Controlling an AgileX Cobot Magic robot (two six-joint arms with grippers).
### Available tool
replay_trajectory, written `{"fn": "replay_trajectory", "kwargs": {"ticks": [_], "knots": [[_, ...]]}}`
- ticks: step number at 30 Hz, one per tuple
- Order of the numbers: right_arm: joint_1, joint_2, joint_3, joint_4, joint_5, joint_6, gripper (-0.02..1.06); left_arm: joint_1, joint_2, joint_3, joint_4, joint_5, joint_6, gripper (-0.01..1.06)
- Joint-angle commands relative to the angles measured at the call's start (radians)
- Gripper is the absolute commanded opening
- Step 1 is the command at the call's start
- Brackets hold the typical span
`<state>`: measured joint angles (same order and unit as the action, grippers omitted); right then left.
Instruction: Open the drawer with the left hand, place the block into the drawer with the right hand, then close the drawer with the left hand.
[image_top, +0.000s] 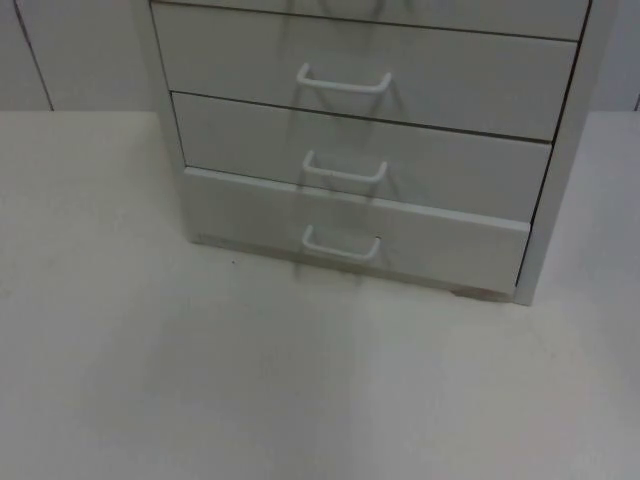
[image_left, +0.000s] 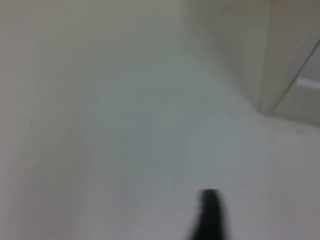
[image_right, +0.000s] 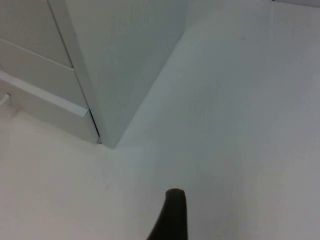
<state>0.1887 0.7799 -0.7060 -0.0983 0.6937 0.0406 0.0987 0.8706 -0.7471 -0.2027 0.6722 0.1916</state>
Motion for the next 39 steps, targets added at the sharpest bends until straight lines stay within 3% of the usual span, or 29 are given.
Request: {"fn": "replay_trajectory", "kwargs": {"ticks": [1, 2, 3, 11, 20, 22, 25, 26, 27, 31, 39], "knots": [[0.005, -0.005, 0.003, 0.007, -0.009, -0.004, 0.7, 0.002, -0.063, 0.002, 0.0, 0.017, -0.015, 0.84], [0.005, -0.005, 0.003, 0.007, -0.009, -0.004, 0.7, 0.002, -0.094, 0.002, -0.002, 0.025, -0.015, 1.01], [0.005, -0.01, 0.003, 0.011, -0.009, -0.004, 0.7, 0.0, -0.125, 0.002, -0.004, 0.03, -0.017, 1.05], [0.005, -0.182, 0.003, 0.031, -0.047, -0.041, 0.7, 0.0, -0.293, 0.004, -0.018, 0.06, -0.013, 1.05], [0.005, -0.408, 0.003, 0.078, 0.01, -0.06, 0.7, 0.0, -0.442, 0.004, -0.022, 0.11, 0.029, 1.05], [0.005, -0.449, 0.003, 0.119, 0.043, -0.096, 0.75, 0.0, -0.487, 0.004, -0.022, 0.144, 0.04, 1.05], [0.005, -0.495, 0.003, 0.169, 0.107, -0.125, 0.96, 0.0, -0.554, 0.004, -0.021, 0.189, 0.04, 1.05], [0.005, -0.495, 0.003, 0.169, 0.107, -0.125, 0.96, 0.0, -0.554, 0.004, -0.021, 0.189, 0.04, 1.05], [0.005, -0.504, 0.003, 0.178, 0.135, -0.127, 1.04, 0.0, -0.576, 0.004, -0.021, 0.205, 0.04, 1.05], [0.005, -0.541, 0.003, 0.182, 0.24, -0.165, 1.05, -0.01, -0.65, 0.004, -0.017, 0.284, 0.04, 1.05], [0.005, -0.658, 0.01, 0.182, 0.344, -0.165, 1.05, -0.125, -0.772, 0.004, -0.013, 0.313, -0.004, 1.05]]}}
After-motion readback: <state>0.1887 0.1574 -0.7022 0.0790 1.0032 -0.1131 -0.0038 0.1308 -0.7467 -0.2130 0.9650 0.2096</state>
